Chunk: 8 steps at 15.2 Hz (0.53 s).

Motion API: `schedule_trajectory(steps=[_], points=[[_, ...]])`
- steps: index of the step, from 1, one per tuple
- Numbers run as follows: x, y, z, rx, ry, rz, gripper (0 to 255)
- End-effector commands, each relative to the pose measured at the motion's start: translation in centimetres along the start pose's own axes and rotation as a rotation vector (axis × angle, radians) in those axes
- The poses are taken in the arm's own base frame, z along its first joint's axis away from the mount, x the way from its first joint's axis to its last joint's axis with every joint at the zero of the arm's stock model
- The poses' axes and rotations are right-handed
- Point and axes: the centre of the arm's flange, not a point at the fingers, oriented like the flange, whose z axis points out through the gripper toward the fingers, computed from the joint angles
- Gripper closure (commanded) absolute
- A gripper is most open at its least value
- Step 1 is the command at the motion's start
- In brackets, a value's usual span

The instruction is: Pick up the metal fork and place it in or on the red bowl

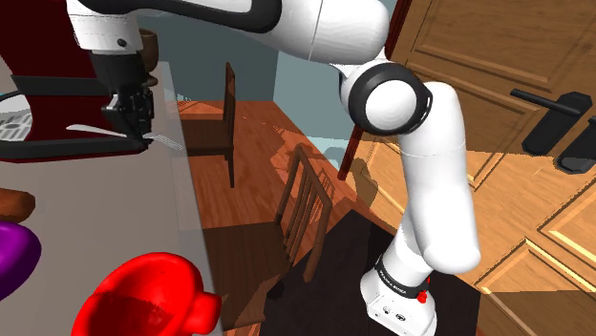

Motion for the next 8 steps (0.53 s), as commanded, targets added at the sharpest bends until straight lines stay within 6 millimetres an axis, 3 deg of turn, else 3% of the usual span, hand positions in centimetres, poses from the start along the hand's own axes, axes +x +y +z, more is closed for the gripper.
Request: schedule_trajectory(steps=[1,8], points=[[-1.2,-2.2,0.4,-0.001,0.000,0.000,255],[-5.1,-10.3,2.4,-0.001,0.000,0.000,255]])
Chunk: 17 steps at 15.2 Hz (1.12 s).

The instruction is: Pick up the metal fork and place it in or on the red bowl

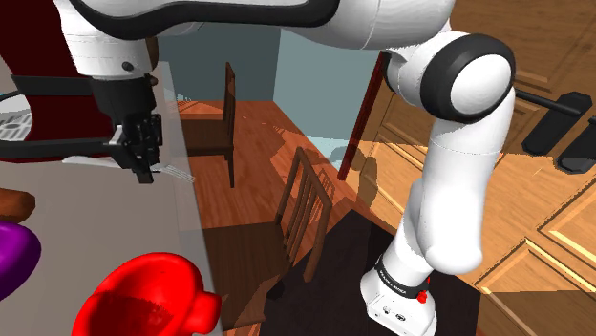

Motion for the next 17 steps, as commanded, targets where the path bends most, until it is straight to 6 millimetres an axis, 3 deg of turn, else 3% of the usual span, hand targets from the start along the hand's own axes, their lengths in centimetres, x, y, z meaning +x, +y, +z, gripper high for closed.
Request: schedule_trajectory(steps=[1,14,17], points=[[-1.0,-2.2,0.5,0.000,0.000,0.001,255],[-8.3,-17.3,4.1,0.000,0.000,0.001,255],[-8.1,-17.2,5.7,0.000,0.000,0.001,255]])
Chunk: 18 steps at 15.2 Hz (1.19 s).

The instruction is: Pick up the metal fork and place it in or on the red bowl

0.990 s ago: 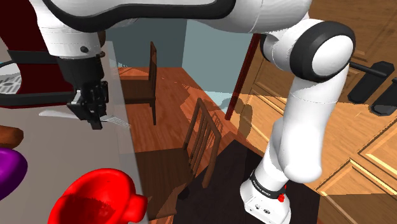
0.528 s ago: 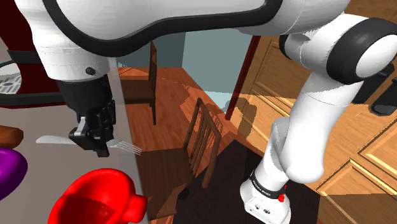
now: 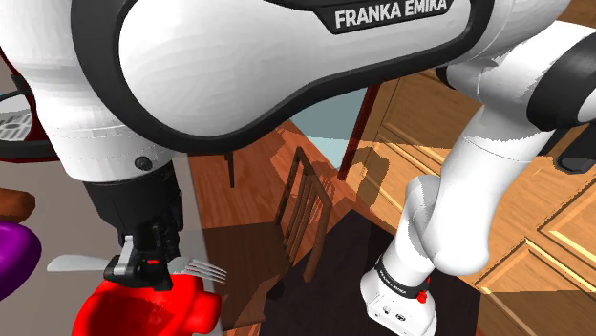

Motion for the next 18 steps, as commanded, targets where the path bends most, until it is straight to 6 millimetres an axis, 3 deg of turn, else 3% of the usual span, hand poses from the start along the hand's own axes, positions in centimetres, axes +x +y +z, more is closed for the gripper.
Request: schedule_trajectory(steps=[1,6,13,14,18], points=[[0.0,0.0,1.1,0.000,0.000,0.001,255],[0.3,0.3,3.6,0.000,0.000,0.001,255],[0.3,0.3,3.6,0.000,0.000,0.001,255],[0.3,0.3,3.6,0.000,0.000,0.001,0],[0.3,0.3,3.6,0.000,0.000,0.001,0]])
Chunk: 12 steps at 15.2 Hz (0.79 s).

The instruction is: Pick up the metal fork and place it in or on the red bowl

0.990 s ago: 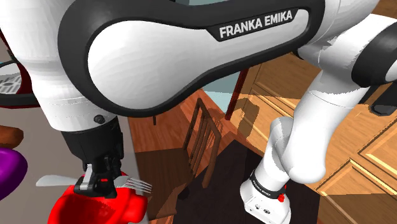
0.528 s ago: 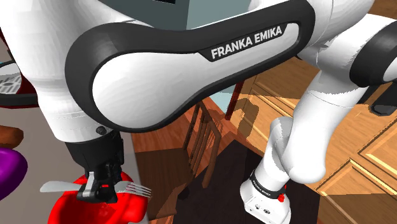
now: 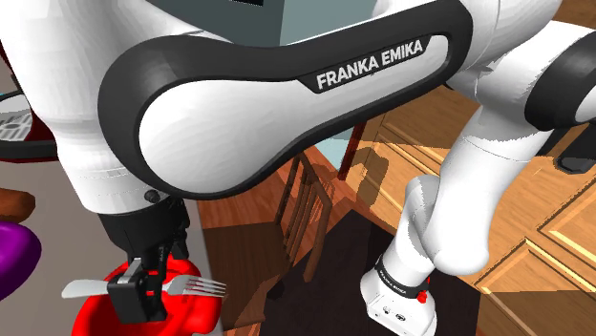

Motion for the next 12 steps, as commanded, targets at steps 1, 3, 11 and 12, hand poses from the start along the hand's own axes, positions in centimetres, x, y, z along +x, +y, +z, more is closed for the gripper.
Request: schedule_trajectory(steps=[1,3,11,12], points=[[0.0,0.0,0.0,0.000,0.000,0.000,0],[0.0,0.0,-2.6,0.000,0.000,0.000,0],[0.0,0.0,-5.0,0.000,0.000,0.000,0],[0.0,0.0,-5.0,0.000,0.000,0.000,0]])
